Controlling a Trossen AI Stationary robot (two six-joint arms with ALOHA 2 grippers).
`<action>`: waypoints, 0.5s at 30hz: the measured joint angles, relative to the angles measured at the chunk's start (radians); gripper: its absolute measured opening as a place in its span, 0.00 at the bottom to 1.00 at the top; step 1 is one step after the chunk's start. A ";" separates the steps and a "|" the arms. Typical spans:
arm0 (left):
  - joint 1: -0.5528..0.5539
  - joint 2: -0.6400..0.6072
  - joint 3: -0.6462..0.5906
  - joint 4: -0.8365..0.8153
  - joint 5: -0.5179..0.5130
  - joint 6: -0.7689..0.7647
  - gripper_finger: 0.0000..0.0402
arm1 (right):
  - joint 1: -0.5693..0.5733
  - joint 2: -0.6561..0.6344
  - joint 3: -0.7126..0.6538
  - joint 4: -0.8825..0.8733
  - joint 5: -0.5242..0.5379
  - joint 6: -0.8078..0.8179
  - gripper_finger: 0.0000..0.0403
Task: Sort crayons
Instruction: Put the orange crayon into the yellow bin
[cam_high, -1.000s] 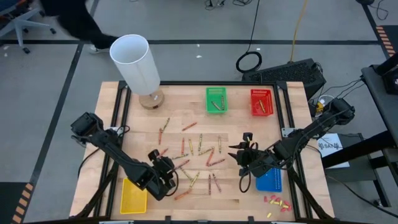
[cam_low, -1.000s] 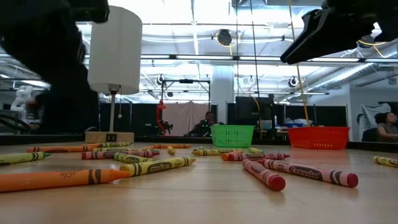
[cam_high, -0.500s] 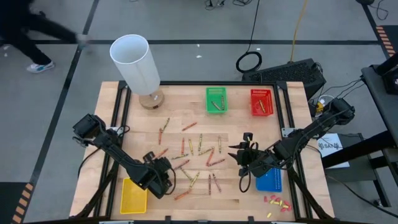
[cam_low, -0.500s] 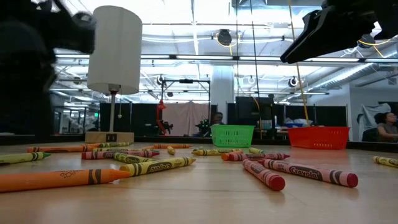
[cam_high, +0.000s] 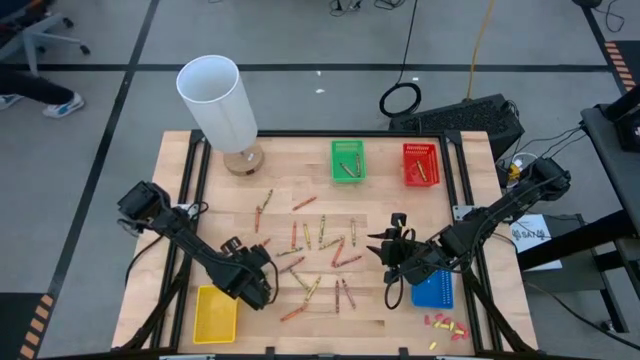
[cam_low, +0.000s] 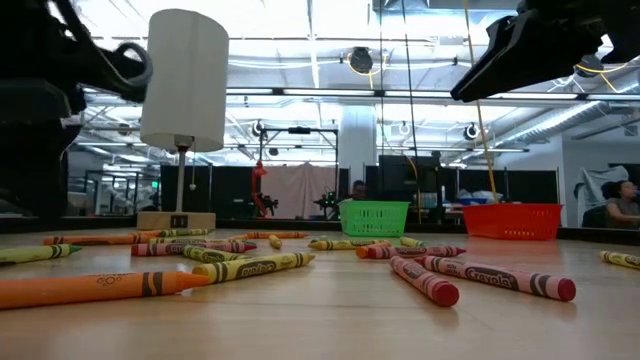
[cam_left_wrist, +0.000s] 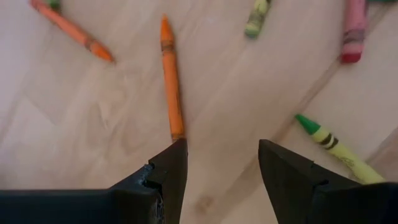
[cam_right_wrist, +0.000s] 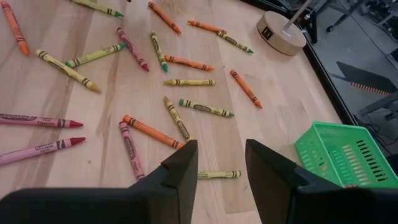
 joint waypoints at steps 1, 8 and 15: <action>0.010 0.000 0.000 -0.003 0.013 0.001 0.47 | 0.000 0.000 0.000 0.000 0.000 0.000 0.29; 0.085 -0.008 0.000 -0.010 0.031 0.102 0.47 | 0.000 0.000 0.000 0.000 0.001 0.000 0.29; 0.168 -0.012 -0.012 -0.007 0.036 0.164 0.47 | 0.000 0.000 0.000 0.000 0.002 -0.001 0.29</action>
